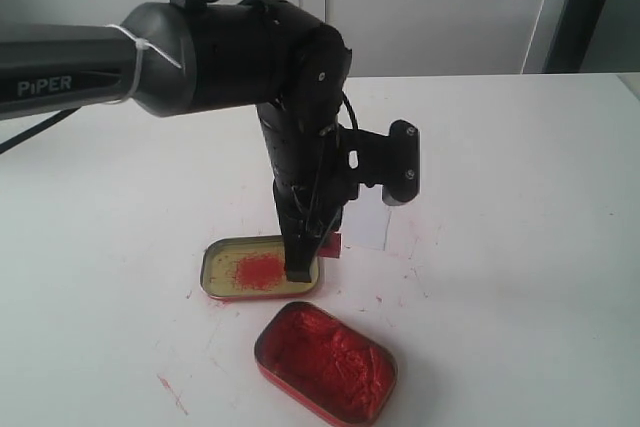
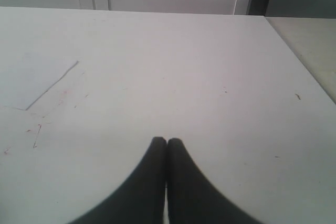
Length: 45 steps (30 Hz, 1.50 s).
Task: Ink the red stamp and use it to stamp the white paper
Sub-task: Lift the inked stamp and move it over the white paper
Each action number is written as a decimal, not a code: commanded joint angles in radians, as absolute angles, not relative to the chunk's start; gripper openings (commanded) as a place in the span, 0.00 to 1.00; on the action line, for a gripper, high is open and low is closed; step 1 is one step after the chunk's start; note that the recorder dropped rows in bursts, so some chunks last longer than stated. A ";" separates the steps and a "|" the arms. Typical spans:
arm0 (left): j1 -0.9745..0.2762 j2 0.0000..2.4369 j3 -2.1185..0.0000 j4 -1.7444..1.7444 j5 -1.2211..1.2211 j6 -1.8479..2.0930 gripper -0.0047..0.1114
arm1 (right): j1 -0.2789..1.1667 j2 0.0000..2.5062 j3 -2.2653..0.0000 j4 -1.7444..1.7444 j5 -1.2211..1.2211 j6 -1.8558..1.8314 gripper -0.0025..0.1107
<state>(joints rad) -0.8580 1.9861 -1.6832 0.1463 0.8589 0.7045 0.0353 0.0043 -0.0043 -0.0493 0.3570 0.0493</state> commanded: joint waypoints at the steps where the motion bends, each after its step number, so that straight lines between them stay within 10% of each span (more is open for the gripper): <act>1: -0.838 1.977 -1.693 0.143 0.829 0.695 0.04 | 0.039 0.000 0.000 -0.053 0.349 0.041 0.02; 45: -0.700 2.333 -2.345 0.107 1.017 0.208 0.04 | 0.039 0.000 0.000 -0.053 0.349 0.041 0.02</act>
<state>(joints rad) -0.7101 2.3212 -2.3283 0.1249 0.9731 0.2664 0.0353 0.0043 -0.0043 -0.0493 0.3570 0.0493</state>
